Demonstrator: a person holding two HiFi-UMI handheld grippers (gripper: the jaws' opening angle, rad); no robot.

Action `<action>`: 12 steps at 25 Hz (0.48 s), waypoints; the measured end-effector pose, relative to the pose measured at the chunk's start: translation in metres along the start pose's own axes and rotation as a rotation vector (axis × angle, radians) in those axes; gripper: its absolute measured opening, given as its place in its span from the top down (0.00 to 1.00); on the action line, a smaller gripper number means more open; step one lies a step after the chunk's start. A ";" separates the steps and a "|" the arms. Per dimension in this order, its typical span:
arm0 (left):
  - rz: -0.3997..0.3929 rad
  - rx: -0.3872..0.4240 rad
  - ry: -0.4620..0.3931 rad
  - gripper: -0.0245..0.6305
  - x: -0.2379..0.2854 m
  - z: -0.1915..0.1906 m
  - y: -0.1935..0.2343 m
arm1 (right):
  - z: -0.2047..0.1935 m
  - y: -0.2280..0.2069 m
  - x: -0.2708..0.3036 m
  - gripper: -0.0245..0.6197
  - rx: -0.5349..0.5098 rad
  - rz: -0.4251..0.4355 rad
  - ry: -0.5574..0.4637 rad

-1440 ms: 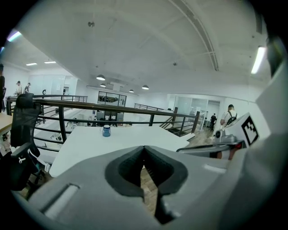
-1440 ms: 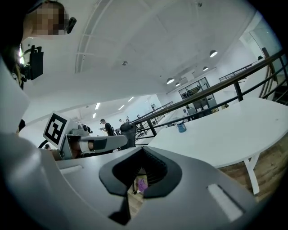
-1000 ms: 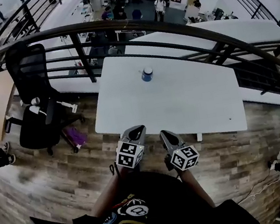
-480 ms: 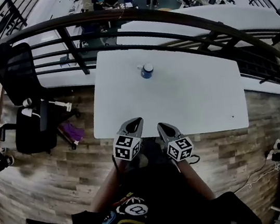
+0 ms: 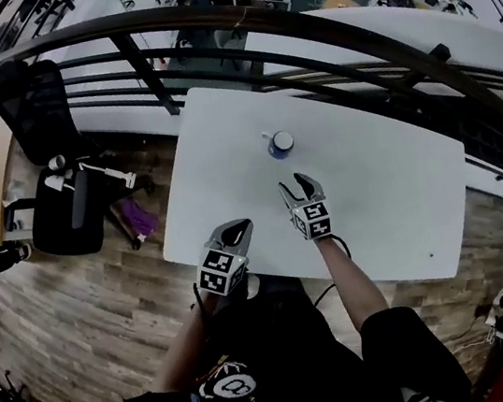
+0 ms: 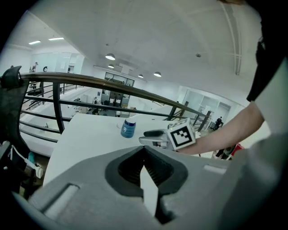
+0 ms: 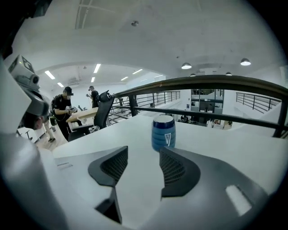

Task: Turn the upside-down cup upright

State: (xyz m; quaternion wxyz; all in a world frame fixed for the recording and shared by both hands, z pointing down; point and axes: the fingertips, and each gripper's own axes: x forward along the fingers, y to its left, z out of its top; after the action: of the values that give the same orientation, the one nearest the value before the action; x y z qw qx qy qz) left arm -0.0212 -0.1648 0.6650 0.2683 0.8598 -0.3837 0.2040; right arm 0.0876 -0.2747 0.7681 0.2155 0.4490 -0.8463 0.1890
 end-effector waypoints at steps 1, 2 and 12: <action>0.020 -0.010 0.004 0.95 0.004 0.001 0.004 | 0.004 -0.015 0.017 0.60 -0.026 -0.002 0.012; 0.035 -0.020 0.010 0.95 0.009 0.001 0.007 | 0.006 -0.028 0.034 0.53 -0.049 -0.001 0.026; 0.013 -0.021 0.069 0.95 0.037 0.008 0.003 | 0.015 -0.050 0.119 0.25 -0.222 0.104 0.092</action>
State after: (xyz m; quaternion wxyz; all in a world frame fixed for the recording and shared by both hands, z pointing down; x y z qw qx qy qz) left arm 0.0005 -0.1920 0.6801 0.2892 0.8469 -0.3818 0.2311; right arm 0.0670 -0.3892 0.8255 0.2925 0.3686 -0.8734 0.1256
